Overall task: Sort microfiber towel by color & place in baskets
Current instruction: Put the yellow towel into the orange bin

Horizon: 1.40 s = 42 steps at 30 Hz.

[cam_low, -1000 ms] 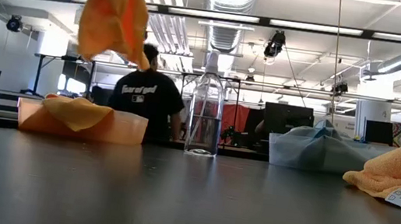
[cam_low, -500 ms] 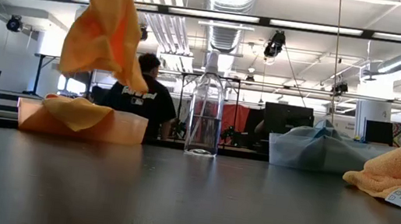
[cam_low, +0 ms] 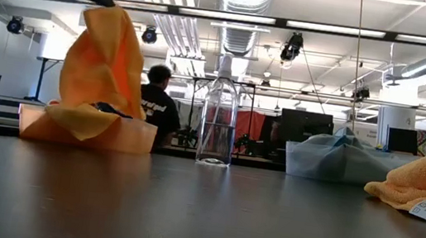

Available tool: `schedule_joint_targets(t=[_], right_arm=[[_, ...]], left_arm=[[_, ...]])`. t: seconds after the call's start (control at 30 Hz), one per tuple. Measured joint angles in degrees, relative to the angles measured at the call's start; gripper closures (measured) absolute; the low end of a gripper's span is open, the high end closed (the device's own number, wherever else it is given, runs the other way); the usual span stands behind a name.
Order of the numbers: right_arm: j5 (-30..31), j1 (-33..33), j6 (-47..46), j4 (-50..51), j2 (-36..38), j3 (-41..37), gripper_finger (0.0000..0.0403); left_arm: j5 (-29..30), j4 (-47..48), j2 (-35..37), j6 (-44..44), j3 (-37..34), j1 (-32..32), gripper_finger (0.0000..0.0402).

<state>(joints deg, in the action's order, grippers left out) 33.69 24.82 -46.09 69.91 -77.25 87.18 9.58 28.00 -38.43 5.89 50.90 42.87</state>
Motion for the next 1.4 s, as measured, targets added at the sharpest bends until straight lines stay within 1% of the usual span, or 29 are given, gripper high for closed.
schedule_joint_targets(t=[0.2,0.33,0.5,0.6,0.83,1.03,1.17,1.27,1.4], right_arm=[[0.92,0.01,0.00,-0.17,0.00,0.00,0.0335],[0.93,0.01,-0.55,-0.30,0.00,0.00,0.0335],[0.92,0.00,-1.53,-0.36,0.00,0.00,0.0335],[0.92,0.01,-2.02,-0.37,0.00,0.00,0.0335],[0.92,0.02,-2.05,-0.56,0.00,0.00,0.0335],[0.92,0.02,-2.01,-1.76,0.00,0.00,0.0335],[0.92,0.00,-2.01,-1.83,0.00,0.00,0.0335],[0.92,0.02,-2.01,-1.87,0.00,0.00,0.0335],[0.92,0.00,-1.99,-2.03,0.00,0.00,0.0335]], left_arm=[[0.20,-7.24,2.13,3.80,-7.18,0.00,0.0402],[-1.60,-10.99,2.96,4.73,-11.05,0.00,0.0402],[-1.48,-12.03,3.75,4.74,-14.27,-0.02,0.0402],[0.11,-12.28,4.26,4.69,-15.75,0.06,0.0402],[7.09,-12.50,5.19,5.24,-17.69,0.32,0.0402],[7.52,-12.70,5.75,5.96,-18.63,0.46,0.0402],[7.59,-12.94,5.88,9.02,-18.68,0.46,0.0399],[7.61,-12.99,6.01,9.71,-18.68,0.46,0.0385],[7.61,-12.97,5.90,7.47,-18.68,0.46,0.0348]])
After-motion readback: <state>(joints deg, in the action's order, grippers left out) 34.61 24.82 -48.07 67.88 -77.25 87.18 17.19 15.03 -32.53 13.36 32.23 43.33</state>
